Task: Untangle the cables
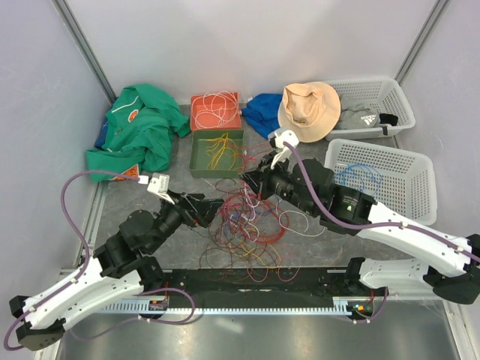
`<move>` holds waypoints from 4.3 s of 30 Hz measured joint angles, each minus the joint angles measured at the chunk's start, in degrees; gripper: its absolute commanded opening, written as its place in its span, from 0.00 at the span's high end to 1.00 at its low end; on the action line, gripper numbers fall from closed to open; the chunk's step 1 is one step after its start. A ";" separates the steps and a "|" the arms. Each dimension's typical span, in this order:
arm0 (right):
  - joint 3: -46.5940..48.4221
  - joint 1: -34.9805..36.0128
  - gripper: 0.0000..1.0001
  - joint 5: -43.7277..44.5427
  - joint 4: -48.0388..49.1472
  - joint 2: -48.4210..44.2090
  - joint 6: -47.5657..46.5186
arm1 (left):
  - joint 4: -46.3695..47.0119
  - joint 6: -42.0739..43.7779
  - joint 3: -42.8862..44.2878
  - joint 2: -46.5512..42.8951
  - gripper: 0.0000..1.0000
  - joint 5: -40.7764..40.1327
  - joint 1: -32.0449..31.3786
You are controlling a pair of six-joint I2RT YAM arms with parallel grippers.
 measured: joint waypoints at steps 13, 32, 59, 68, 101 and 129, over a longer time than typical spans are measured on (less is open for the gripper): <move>1.33 0.00 1.00 -2.99 -4.68 3.21 1.66 | 27.89 12.31 -4.39 5.44 0.05 18.08 0.00; -0.11 0.00 1.00 -10.21 -3.30 1.09 10.49 | 49.94 15.10 -10.88 20.94 0.53 26.18 0.00; -10.16 0.09 0.40 6.56 -10.47 -18.71 2.19 | 38.56 6.32 -17.66 -2.43 0.98 23.82 -0.07; -17.44 0.17 0.40 -8.52 -3.21 -16.22 3.26 | 34.69 5.97 -17.70 1.05 0.98 22.93 -0.07; -4.37 1.77 1.00 -3.50 -10.32 -10.82 -2.21 | 18.01 -1.66 -10.54 5.99 0.15 8.68 -0.37; 34.23 1.70 1.00 3.13 -13.53 -4.59 -8.07 | 18.29 6.64 -10.51 -5.73 0.00 -0.70 -0.31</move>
